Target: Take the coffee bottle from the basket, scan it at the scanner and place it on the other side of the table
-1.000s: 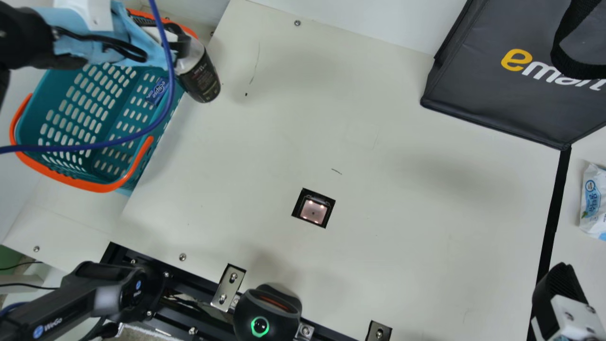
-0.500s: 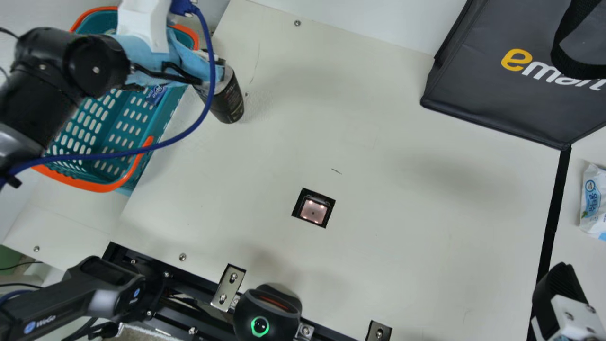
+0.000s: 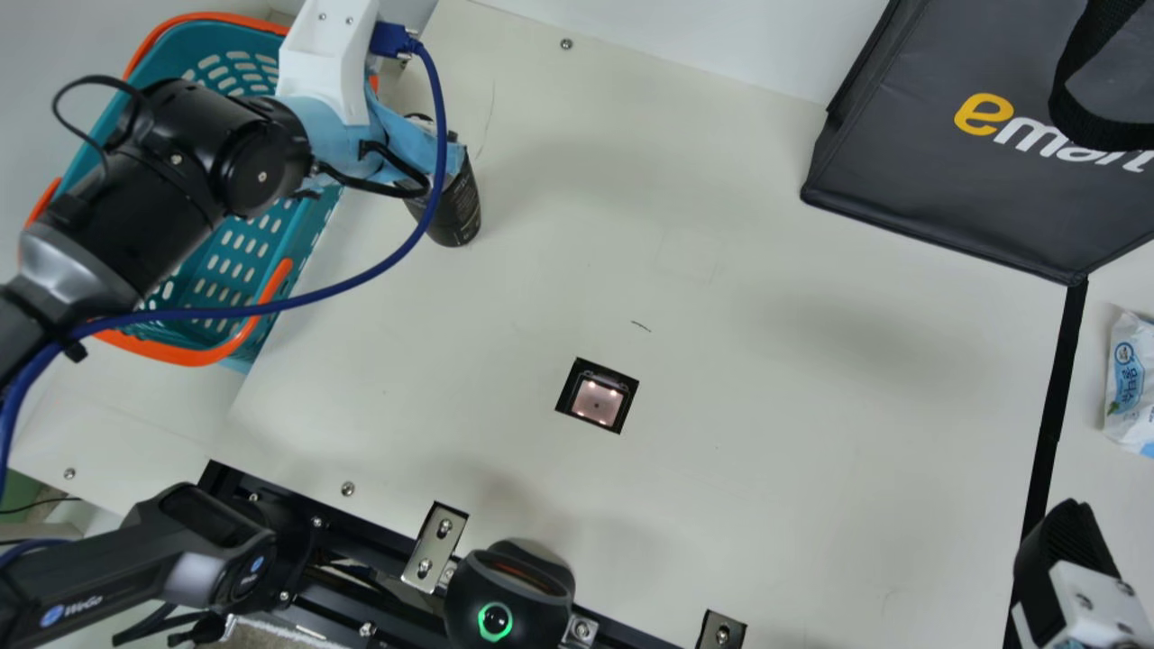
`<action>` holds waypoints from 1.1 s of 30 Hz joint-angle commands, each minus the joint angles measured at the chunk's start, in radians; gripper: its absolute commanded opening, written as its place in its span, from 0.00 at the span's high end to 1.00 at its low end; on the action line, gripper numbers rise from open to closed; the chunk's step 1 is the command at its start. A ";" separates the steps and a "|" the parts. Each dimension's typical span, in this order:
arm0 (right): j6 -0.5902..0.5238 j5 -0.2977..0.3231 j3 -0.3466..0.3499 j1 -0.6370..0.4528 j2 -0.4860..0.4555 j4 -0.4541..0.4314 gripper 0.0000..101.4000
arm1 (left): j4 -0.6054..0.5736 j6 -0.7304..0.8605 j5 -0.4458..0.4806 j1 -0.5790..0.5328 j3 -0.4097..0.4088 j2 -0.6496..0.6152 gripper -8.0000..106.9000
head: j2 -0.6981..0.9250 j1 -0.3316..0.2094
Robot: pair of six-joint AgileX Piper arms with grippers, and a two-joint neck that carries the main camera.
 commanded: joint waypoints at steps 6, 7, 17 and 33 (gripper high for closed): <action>0.000 0.000 0.000 0.000 0.000 0.000 0.06 | 0.005 -0.006 -0.004 -0.006 0.013 -0.003 0.57 | 0.004 -0.029; 0.000 0.000 0.000 0.000 0.000 0.000 0.06 | 0.001 0.000 -0.005 -0.005 0.013 -0.006 0.54 | 0.004 -0.029; 0.000 0.001 0.000 0.000 0.000 0.000 0.06 | -0.068 0.104 -0.002 0.024 0.019 -0.067 0.25 | 0.004 -0.029; 0.000 0.001 0.000 0.000 0.000 0.000 0.06 | -0.201 0.346 0.144 0.088 0.033 -0.286 0.15 | 0.004 -0.029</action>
